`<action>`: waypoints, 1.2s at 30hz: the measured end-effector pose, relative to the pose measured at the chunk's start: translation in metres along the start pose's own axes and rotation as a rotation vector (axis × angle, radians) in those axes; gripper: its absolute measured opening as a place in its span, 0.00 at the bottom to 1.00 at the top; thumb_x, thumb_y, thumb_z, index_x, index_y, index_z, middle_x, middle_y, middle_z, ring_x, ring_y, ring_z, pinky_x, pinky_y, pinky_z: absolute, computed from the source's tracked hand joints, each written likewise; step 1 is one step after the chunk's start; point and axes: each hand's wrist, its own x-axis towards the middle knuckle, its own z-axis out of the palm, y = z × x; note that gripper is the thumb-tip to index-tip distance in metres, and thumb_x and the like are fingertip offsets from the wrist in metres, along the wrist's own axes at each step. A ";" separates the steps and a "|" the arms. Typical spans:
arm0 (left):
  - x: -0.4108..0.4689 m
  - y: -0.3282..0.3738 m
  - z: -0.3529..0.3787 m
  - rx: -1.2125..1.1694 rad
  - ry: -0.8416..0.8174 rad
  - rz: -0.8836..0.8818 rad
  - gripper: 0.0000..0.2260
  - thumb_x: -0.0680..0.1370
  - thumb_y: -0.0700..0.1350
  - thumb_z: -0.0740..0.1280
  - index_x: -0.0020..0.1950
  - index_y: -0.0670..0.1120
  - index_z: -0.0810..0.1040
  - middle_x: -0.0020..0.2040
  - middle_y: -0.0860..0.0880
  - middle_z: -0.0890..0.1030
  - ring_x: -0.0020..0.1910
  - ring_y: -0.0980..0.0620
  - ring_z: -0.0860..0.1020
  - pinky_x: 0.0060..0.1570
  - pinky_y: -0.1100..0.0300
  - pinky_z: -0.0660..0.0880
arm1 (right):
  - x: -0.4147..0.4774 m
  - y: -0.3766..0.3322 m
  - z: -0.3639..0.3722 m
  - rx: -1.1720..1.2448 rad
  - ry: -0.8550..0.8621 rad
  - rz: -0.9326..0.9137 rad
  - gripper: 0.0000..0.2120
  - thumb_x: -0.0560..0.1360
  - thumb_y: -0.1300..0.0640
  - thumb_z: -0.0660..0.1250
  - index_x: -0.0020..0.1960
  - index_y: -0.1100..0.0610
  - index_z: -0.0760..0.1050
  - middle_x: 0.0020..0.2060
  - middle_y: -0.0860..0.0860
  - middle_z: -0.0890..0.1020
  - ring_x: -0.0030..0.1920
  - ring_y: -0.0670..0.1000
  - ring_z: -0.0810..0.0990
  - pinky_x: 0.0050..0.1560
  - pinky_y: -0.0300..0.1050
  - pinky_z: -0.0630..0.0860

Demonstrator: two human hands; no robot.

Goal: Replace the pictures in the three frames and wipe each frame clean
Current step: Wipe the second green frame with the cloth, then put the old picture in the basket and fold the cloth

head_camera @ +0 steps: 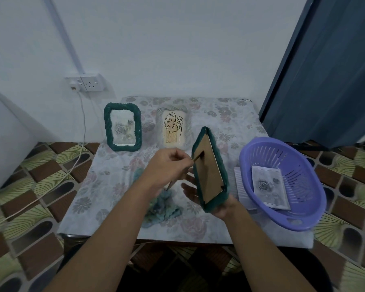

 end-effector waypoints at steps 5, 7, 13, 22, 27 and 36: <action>0.002 -0.004 -0.014 0.154 -0.007 0.192 0.01 0.75 0.39 0.73 0.44 0.42 0.82 0.39 0.47 0.86 0.40 0.49 0.84 0.43 0.57 0.81 | -0.002 -0.022 0.005 -0.100 0.042 -0.082 0.15 0.81 0.57 0.62 0.66 0.57 0.74 0.45 0.53 0.78 0.38 0.49 0.79 0.40 0.44 0.80; 0.006 -0.008 -0.017 0.263 0.047 0.241 0.02 0.75 0.43 0.74 0.44 0.45 0.83 0.38 0.50 0.85 0.37 0.55 0.83 0.37 0.60 0.81 | 0.003 -0.028 0.003 -0.147 0.082 -0.147 0.12 0.84 0.58 0.58 0.64 0.57 0.74 0.45 0.53 0.81 0.40 0.49 0.82 0.41 0.45 0.81; 0.034 -0.034 -0.007 0.344 0.277 0.239 0.09 0.75 0.45 0.73 0.36 0.44 0.80 0.31 0.47 0.81 0.28 0.51 0.76 0.33 0.56 0.74 | 0.011 -0.047 0.000 -0.275 0.136 -0.374 0.16 0.83 0.59 0.59 0.68 0.46 0.70 0.59 0.49 0.83 0.58 0.50 0.81 0.54 0.47 0.80; 0.083 -0.044 0.016 -0.644 0.000 -0.334 0.25 0.83 0.58 0.54 0.60 0.41 0.82 0.56 0.39 0.83 0.57 0.40 0.81 0.61 0.42 0.75 | 0.024 -0.076 -0.010 -0.688 0.232 -0.558 0.18 0.84 0.57 0.59 0.70 0.43 0.63 0.62 0.52 0.79 0.61 0.51 0.79 0.60 0.51 0.79; 0.124 -0.047 0.031 -0.601 -0.009 -0.302 0.26 0.82 0.64 0.52 0.66 0.50 0.79 0.61 0.45 0.82 0.60 0.43 0.80 0.65 0.41 0.73 | 0.038 -0.092 -0.015 -0.833 0.313 -0.597 0.19 0.84 0.58 0.59 0.69 0.42 0.59 0.55 0.47 0.78 0.52 0.42 0.79 0.58 0.49 0.78; 0.200 -0.042 0.060 -0.436 0.055 -0.230 0.20 0.81 0.62 0.56 0.60 0.53 0.82 0.56 0.49 0.84 0.57 0.46 0.81 0.60 0.43 0.77 | 0.070 -0.144 -0.028 -1.143 0.556 -0.669 0.13 0.79 0.60 0.62 0.60 0.46 0.70 0.54 0.46 0.77 0.53 0.48 0.77 0.59 0.54 0.75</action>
